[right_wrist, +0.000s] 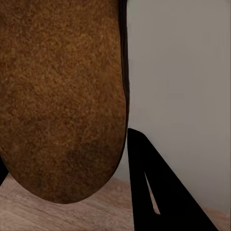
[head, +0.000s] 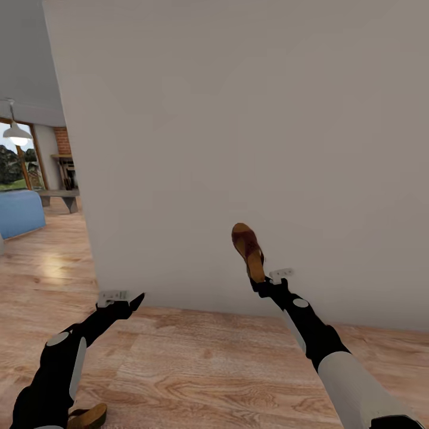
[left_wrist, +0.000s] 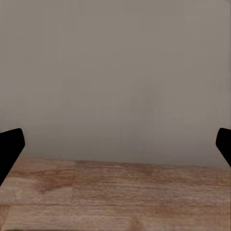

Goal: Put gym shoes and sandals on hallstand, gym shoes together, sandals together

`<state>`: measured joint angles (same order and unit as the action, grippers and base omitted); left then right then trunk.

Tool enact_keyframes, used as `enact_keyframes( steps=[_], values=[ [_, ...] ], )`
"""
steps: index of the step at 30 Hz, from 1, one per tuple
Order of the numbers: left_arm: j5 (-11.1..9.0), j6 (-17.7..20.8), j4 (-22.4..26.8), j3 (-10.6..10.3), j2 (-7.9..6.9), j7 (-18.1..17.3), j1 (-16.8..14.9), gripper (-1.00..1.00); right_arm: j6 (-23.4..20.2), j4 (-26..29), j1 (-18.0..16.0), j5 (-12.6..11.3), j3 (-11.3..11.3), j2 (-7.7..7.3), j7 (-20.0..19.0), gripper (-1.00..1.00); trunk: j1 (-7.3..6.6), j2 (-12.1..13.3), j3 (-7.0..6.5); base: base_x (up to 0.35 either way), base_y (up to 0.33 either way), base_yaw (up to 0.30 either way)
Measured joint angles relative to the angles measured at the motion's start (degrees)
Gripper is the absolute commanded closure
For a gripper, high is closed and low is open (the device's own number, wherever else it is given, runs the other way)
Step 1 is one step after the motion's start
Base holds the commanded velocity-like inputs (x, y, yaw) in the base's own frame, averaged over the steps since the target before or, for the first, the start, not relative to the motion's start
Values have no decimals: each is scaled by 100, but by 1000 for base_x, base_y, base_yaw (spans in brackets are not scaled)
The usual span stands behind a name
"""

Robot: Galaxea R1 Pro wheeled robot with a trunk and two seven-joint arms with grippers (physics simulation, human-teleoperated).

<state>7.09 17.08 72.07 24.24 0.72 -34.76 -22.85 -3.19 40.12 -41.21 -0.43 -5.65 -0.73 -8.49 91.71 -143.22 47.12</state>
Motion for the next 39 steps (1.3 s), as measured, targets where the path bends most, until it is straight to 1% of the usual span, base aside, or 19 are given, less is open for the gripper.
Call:
enact_keyframes(
  steps=[17, 21, 30, 39],
  values=[
    [0, 0, 2, 0, 0, 0, 1, -100, 1, 0, 0, 0, 1, 0, 1, 100, 0, 0, -98, 0, -1, 246],
    [-1, -1, 1, 0, 0, 0, 0, -100, 0, 0, -1, 0, 3, 0, 0, 100, 0, 0, -122, 30, -94, 246],
    [-2, 4, -2, 1, 0, 1, 0, -100, 1, 0, -3, 1, 1, 1, 0, 100, -2, 0, -174, 142, -271, 244],
    [-3, 1, -4, -2, 0, 2, 0, -100, 2, 1, -1, 27, -2, 3, 3, 100, -2, 0, -189, 160, -307, 47]
  ],
)
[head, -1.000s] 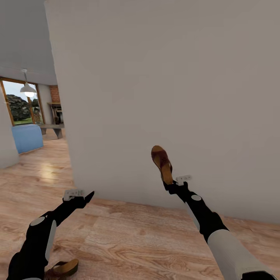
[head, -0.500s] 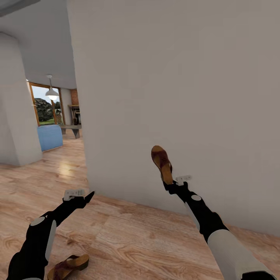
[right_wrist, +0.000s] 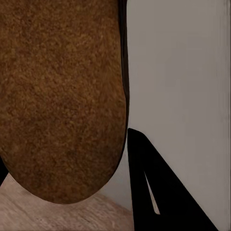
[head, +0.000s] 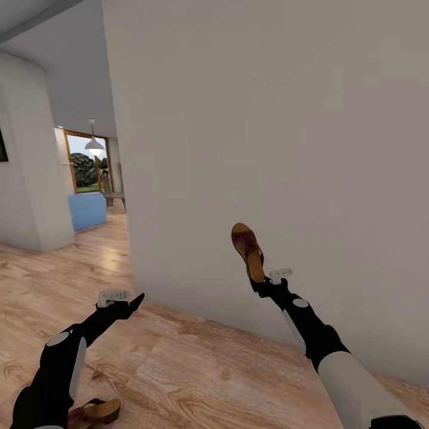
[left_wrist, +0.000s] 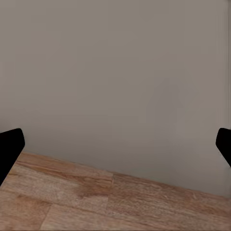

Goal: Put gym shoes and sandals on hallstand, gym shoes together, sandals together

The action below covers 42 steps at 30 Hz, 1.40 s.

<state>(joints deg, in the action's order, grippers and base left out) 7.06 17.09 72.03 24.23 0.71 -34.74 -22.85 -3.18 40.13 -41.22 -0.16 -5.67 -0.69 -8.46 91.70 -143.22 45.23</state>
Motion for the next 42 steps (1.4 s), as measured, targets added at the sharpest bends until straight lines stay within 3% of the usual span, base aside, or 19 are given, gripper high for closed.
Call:
enact_keyframes(
  steps=[12, 42],
  values=[
    [2, 0, 0, 1, 0, -1, -1, -100, -3, 0, -1, -16, 1, -4, 4, 100, 1, 0, 0, 140, -232, 42],
    [3, 7, 6, 2, 0, -2, -1, -100, -4, -2, 0, -16, 1, -3, 2, 100, 2, 0, 0, 4, -4, 285]
  ],
)
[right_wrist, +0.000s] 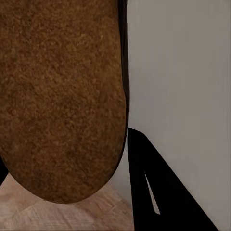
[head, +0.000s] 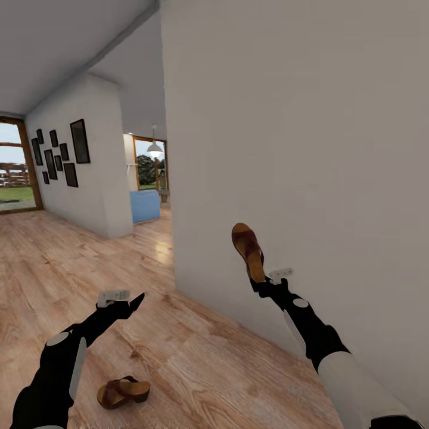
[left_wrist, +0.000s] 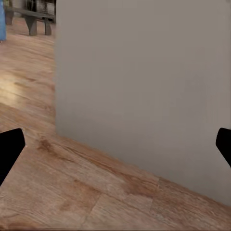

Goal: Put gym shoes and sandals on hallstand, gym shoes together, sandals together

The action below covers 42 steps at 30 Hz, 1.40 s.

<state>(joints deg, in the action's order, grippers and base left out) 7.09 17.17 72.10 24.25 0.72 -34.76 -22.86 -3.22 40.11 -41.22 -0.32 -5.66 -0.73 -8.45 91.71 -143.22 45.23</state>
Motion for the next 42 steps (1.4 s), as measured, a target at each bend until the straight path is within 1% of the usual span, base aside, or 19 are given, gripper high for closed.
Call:
enact_keyframes(
  steps=[6, 16, 27, 35, 42],
  values=[
    [0, 0, 0, 0, 0, 0, 0, -100, -1, 0, -1, 0, 0, 0, 2, 100, -1, 0, 0, 33, -30, 291],
    [-1, -1, -1, 0, 0, 0, 0, -100, -1, 0, -1, 3, 0, 0, 2, 100, -2, 0, 0, 179, -195, 291],
    [0, 0, 0, 0, 0, 0, 0, -100, 0, 0, -1, -3, -1, 0, -1, 100, -1, 0, 0, 105, -50, 291],
    [-1, -2, -3, 0, 0, 0, 2, -100, -1, 0, -1, -3, -8, 3, 4, 100, -2, 0, 0, 159, -201, 291],
    [0, 0, -1, 0, 0, 0, 0, -100, -1, 0, 0, -3, -7, 1, 4, 100, 0, 0, 0, 50, -54, 290]
  ],
)
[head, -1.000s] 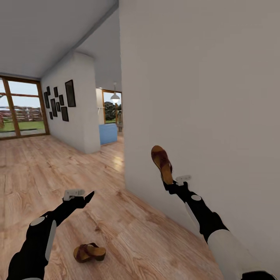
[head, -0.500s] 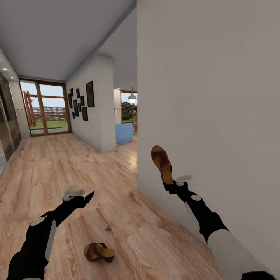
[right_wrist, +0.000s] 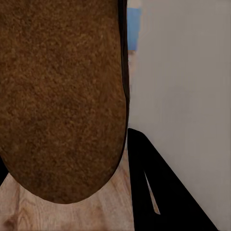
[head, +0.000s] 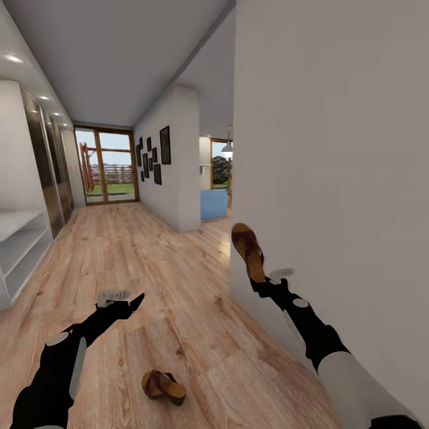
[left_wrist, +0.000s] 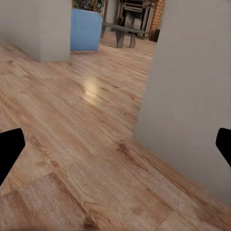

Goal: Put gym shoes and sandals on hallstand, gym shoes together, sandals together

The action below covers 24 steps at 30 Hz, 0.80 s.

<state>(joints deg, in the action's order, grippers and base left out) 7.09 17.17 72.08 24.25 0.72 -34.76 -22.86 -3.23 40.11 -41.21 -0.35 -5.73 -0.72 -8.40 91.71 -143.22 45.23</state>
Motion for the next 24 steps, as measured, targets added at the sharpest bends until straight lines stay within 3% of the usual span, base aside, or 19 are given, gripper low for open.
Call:
enact_keyframes(
  steps=[13, 24],
  values=[
    [-1, -1, 1, 0, 0, 0, 0, -100, 0, 0, -1, 0, 0, 1, -3, 100, 0, 0, 0, 36, -109, 291],
    [-8, 1, 2, 0, 0, 0, 0, -100, -1, 0, 0, 5, 0, 4, -3, 100, 0, 0, 0, 4, -11, 291]
  ],
)
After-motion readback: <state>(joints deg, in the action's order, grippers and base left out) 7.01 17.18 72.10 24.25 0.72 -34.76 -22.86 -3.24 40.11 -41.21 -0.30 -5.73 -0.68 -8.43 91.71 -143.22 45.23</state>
